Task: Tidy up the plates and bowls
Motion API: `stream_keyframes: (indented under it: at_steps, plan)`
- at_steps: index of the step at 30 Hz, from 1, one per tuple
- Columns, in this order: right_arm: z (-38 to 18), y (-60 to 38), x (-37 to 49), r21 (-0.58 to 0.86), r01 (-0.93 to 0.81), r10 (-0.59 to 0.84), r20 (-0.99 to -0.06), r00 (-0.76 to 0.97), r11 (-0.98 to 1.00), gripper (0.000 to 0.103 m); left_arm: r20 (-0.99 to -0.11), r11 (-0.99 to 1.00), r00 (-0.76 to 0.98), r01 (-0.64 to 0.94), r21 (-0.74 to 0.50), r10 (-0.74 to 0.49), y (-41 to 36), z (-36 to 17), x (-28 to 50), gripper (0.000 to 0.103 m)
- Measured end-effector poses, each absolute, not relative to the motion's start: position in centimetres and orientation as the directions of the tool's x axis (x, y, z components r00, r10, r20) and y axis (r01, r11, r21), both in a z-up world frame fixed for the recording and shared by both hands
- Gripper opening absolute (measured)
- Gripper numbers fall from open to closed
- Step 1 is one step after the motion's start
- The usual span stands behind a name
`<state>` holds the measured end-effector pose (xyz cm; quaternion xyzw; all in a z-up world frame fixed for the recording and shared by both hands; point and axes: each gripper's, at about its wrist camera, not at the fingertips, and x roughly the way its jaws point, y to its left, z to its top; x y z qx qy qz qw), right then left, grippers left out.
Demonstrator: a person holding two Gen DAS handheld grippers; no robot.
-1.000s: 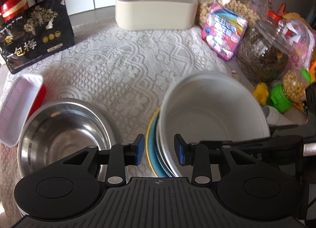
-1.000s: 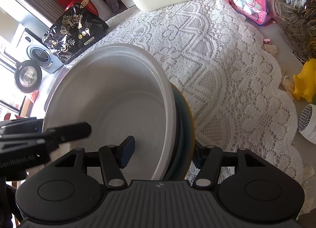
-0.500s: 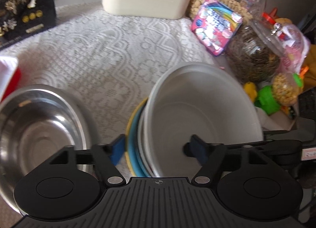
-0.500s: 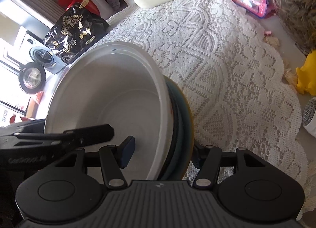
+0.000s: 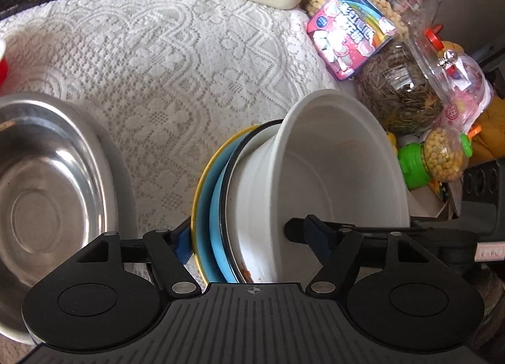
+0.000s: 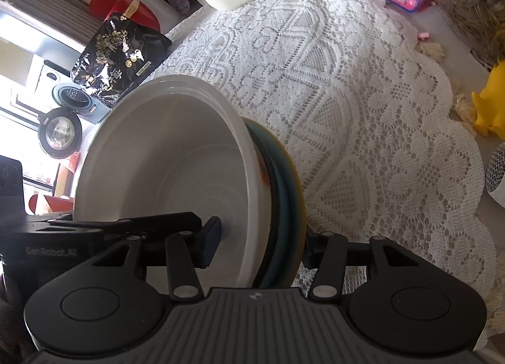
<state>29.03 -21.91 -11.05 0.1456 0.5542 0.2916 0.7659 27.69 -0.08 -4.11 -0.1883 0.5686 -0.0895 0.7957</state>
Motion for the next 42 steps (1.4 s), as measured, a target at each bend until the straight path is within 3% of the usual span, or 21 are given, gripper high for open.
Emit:
stream_keyframes:
  at_steps: [7,42]
  plan:
    - [-11.8,-23.3,29.9,0.615,-0.221,0.651,-0.741,0.166,0.757,0.05,-0.879,0.934,0.346,-0.018,-0.357,-0.329,-1.1,-3.7,27.9,0.075]
    - [-11.0,-22.4,29.0,0.538,-0.353,0.629,-0.74,0.238,0.766,0.051,-0.892,0.935,0.33,-0.063,-0.349,-0.311,-0.8,-4.4,28.1,0.075]
